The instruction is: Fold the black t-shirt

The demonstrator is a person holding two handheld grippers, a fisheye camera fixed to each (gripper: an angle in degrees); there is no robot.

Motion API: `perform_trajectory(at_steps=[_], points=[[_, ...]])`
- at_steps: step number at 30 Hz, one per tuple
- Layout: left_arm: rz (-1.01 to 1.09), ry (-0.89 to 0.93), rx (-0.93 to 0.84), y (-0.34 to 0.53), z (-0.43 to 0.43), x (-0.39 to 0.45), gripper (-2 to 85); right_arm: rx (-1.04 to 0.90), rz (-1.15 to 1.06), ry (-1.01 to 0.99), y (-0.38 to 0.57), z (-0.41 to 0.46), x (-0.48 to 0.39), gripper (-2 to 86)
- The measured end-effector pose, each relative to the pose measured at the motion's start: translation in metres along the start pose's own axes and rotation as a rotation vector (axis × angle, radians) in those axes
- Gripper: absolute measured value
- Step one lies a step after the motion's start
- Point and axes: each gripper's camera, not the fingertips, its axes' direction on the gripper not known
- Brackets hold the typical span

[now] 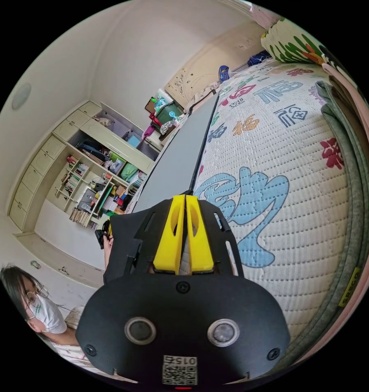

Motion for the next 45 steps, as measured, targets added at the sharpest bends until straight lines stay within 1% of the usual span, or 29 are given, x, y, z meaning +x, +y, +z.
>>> perform_trajectory(at_steps=[4,10,13,16,18,19,21,22,24,25,27,28,29,30,31,33,34,36,37,39,42,45], points=[[-0.007,0.002,0.007,0.006,-0.002,-0.028,7.6,0.000,-0.002,0.000,0.012,0.002,0.028,-0.2],[-0.061,-0.021,-0.029,0.020,0.004,-0.086,8.7,0.005,-0.016,-0.032,0.041,0.004,0.081,-0.2],[-0.113,0.034,-0.074,0.031,0.009,-0.125,8.7,0.022,-0.085,-0.070,0.059,-0.006,0.106,-0.3],[-0.144,0.022,-0.115,0.047,0.011,-0.157,8.7,0.060,-0.255,-0.064,0.088,-0.028,0.108,-0.3],[-0.105,-0.009,-0.121,0.062,-0.004,-0.172,8.1,0.068,-0.428,-0.062,0.132,-0.046,0.100,0.0],[-0.091,-0.026,-0.126,0.067,-0.009,-0.174,7.9,0.067,-0.474,-0.057,0.145,-0.049,0.098,0.1],[0.010,-0.136,-0.131,0.091,-0.032,-0.173,7.3,0.043,-0.636,-0.032,0.206,-0.059,0.097,0.8],[0.051,-0.157,-0.132,0.099,-0.037,-0.169,7.6,0.031,-0.671,-0.028,0.221,-0.060,0.098,1.0],[0.259,-0.213,-0.150,0.142,-0.053,-0.144,9.4,-0.029,-0.817,-0.021,0.279,-0.066,0.102,2.7],[0.315,-0.219,-0.149,0.156,-0.057,-0.136,9.9,-0.042,-0.852,-0.022,0.292,-0.068,0.104,3.4],[0.583,-0.172,-0.086,0.224,-0.081,-0.106,9.8,-0.082,-0.987,-0.034,0.341,-0.074,0.113,5.0],[0.656,-0.144,-0.052,0.244,-0.089,-0.100,9.3,-0.087,-1.018,-0.037,0.352,-0.075,0.115,5.1],[0.759,-0.096,0.027,0.283,-0.104,-0.091,7.9,-0.093,-1.081,-0.039,0.373,-0.077,0.120,5.2],[0.863,-0.049,0.070,0.321,-0.115,-0.085,6.1,-0.097,-1.141,-0.031,0.393,-0.076,0.126,5.2],[0.911,-0.032,0.073,0.340,-0.119,-0.082,5.9,-0.099,-1.168,-0.023,0.403,-0.074,0.128,5.3],[1.089,-0.009,-0.011,0.407,-0.121,-0.075,5.3,-0.136,-1.267,0.013,0.438,-0.065,0.138,5.8],[1.132,-0.013,-0.055,0.424,-0.119,-0.074,5.2,-0.150,-1.288,0.019,0.446,-0.063,0.140,6.0],[1.285,-0.041,-0.318,0.484,-0.098,-0.077,4.8,-0.201,-1.353,0.038,0.472,-0.051,0.152,6.4],[1.303,-0.057,-0.383,0.496,-0.092,-0.081,4.7,-0.215,-1.363,0.041,0.478,-0.047,0.156,6.4],[1.315,-0.151,-0.553,0.533,-0.066,-0.104,5.0,-0.268,-1.378,0.059,0.491,-0.033,0.173,6.4],[1.331,-0.186,-0.680,0.567,-0.047,-0.137,6.1,-0.329,-1.363,0.072,0.498,-0.013,0.200,6.5],[1.331,-0.167,-0.659,0.584,-0.052,-0.165,6.6,-0.352,-1.328,0.060,0.498,-0.002,0.227,6.7]])
